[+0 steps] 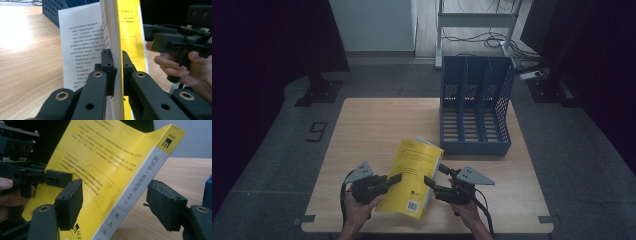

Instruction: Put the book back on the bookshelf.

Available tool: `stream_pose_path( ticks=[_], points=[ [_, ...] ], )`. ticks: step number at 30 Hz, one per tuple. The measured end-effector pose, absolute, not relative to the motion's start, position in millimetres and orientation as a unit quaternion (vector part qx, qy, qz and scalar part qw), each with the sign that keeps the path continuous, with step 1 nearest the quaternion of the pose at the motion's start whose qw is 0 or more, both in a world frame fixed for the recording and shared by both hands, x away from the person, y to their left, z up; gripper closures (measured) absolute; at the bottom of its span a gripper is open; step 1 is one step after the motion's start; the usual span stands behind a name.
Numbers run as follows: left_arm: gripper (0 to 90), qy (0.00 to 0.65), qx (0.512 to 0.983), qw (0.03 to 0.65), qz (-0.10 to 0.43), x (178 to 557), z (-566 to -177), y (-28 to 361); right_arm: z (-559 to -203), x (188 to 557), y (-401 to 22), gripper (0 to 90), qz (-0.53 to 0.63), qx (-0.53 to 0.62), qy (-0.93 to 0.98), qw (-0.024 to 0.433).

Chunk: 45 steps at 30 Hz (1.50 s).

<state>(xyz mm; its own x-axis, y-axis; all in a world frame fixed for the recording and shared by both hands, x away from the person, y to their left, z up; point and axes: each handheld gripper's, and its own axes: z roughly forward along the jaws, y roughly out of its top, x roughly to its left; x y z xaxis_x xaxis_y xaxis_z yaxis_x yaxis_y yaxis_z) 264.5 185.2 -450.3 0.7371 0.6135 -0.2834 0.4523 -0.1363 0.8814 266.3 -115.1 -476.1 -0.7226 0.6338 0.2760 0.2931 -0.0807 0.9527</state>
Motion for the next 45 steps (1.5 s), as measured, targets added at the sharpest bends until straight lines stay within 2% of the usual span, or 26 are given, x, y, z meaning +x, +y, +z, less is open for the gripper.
stream_pose_path(
  ticks=[18,33,37,42,45],
  points=[
    [86.0,0.362,0.755,0.541,0.077,265,-454,184,-471,261,-117,39.1,0.653,0.326,0.67,0.136],
    [86.0,0.354,0.756,0.545,0.077,263,-454,180,-476,267,-121,41.1,0.66,0.342,0.659,0.118],
    [86.1,0.346,0.752,0.556,0.068,262,-453,180,-477,267,-121,41.2,0.65,0.345,0.665,0.129],
    [86.2,0.331,0.75,0.569,0.057,260,-449,182,-481,272,-127,42.6,0.657,0.36,0.654,0.104],
    [86.2,0.331,0.748,0.573,0.052,261,-449,184,-480,272,-127,43.2,0.658,0.356,0.654,0.107]
  ],
)
